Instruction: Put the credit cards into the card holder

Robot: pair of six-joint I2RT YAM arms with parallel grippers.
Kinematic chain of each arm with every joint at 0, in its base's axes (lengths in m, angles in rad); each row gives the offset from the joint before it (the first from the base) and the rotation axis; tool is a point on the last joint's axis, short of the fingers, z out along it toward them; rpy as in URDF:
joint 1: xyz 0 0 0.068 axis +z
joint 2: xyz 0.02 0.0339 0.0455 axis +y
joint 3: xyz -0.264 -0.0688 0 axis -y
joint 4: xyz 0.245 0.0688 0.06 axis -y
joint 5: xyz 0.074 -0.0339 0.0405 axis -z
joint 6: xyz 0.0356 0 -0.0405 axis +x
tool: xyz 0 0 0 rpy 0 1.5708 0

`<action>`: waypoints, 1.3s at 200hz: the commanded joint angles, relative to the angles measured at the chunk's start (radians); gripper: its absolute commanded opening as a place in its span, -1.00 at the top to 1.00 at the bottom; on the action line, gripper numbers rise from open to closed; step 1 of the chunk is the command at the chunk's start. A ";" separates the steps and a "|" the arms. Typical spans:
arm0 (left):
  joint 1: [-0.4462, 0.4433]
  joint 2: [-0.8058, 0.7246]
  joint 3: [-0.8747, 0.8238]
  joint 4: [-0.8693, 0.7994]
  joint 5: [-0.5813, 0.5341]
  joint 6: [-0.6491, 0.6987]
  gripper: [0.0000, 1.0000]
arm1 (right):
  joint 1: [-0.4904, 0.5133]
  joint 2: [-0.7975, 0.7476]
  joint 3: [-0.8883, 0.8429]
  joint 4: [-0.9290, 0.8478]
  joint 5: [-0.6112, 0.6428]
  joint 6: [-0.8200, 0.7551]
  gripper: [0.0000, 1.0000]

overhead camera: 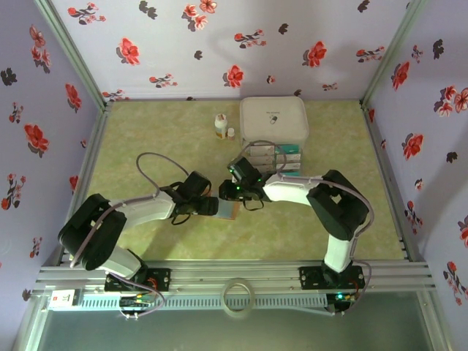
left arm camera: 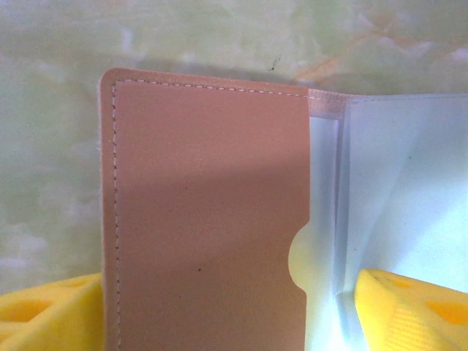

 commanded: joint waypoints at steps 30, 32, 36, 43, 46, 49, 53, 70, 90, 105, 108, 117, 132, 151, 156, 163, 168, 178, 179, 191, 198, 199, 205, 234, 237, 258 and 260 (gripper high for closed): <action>-0.004 0.074 -0.041 -0.008 0.025 0.005 -0.66 | -0.007 -0.045 -0.019 -0.022 0.020 0.015 0.22; -0.004 0.074 -0.040 -0.008 0.025 0.006 -0.66 | -0.008 -0.044 -0.020 -0.020 0.019 0.016 0.22; -0.003 0.074 -0.040 -0.007 0.025 0.006 -0.66 | -0.008 -0.040 -0.020 -0.016 0.018 0.018 0.22; -0.003 0.075 -0.038 -0.009 0.025 0.006 -0.66 | -0.007 -0.036 -0.023 -0.012 0.015 0.021 0.21; -0.003 0.075 -0.040 -0.009 0.024 0.006 -0.66 | -0.008 -0.032 -0.022 -0.011 0.013 0.023 0.21; -0.004 0.075 -0.039 -0.009 0.025 0.006 -0.66 | -0.007 -0.030 -0.023 -0.007 0.012 0.025 0.21; -0.004 0.075 -0.039 -0.009 0.025 0.006 -0.66 | -0.007 -0.027 -0.025 -0.003 0.010 0.027 0.21; -0.004 0.077 -0.037 -0.006 0.025 0.006 -0.66 | -0.008 -0.006 -0.026 0.014 -0.002 0.037 0.20; -0.004 0.077 -0.038 -0.004 0.025 0.007 -0.66 | -0.008 0.018 -0.026 0.031 -0.011 0.045 0.20; -0.004 0.078 -0.037 -0.004 0.026 0.007 -0.66 | -0.007 0.034 -0.022 0.043 -0.021 0.049 0.20; -0.004 0.077 -0.037 -0.003 0.025 0.007 -0.66 | -0.008 0.038 -0.021 0.045 -0.022 0.050 0.20; -0.004 0.078 -0.038 -0.001 0.024 0.007 -0.66 | -0.007 0.045 -0.019 0.050 -0.029 0.052 0.21; -0.004 0.077 -0.041 0.001 0.027 0.007 -0.66 | -0.007 0.057 -0.015 0.059 -0.038 0.056 0.21; -0.003 0.078 -0.042 0.003 0.026 0.006 -0.66 | -0.007 0.068 -0.014 0.070 -0.047 0.064 0.21; -0.004 0.078 -0.042 0.004 0.025 0.006 -0.66 | -0.008 0.069 -0.014 0.073 -0.050 0.065 0.21; -0.004 0.080 -0.042 0.004 0.027 0.006 -0.66 | -0.008 0.071 -0.014 0.078 -0.053 0.068 0.21; -0.003 0.080 -0.042 0.006 0.028 0.007 -0.66 | -0.007 0.071 -0.015 0.081 -0.055 0.070 0.22; -0.004 0.080 -0.043 0.007 0.027 0.006 -0.66 | -0.009 0.069 -0.016 0.088 -0.061 0.073 0.22; -0.004 0.080 -0.044 0.007 0.027 0.006 -0.66 | -0.008 0.068 -0.017 0.088 -0.061 0.074 0.22; -0.004 0.077 -0.044 0.010 0.029 0.006 -0.66 | -0.008 0.063 -0.020 0.099 -0.072 0.077 0.23; -0.003 0.077 -0.045 0.010 0.029 0.006 -0.66 | -0.008 0.060 -0.020 0.103 -0.077 0.081 0.23; -0.004 0.077 -0.045 0.010 0.030 0.005 -0.66 | -0.008 0.059 -0.021 0.103 -0.077 0.081 0.23; -0.004 0.076 -0.043 0.010 0.028 0.007 -0.66 | -0.007 0.055 -0.020 0.105 -0.080 0.082 0.24; -0.003 0.056 -0.039 0.002 0.029 0.008 -0.68 | -0.007 0.029 -0.022 0.109 -0.090 0.090 0.26; -0.004 0.053 -0.038 0.001 0.029 0.008 -0.69 | -0.007 0.027 -0.022 0.109 -0.092 0.091 0.26; -0.002 0.020 -0.030 -0.015 0.025 0.011 -0.76 | -0.007 0.016 -0.020 0.116 -0.108 0.100 0.27; -0.002 0.015 -0.028 -0.017 0.025 0.010 -0.77 | -0.007 0.015 -0.021 0.117 -0.110 0.103 0.27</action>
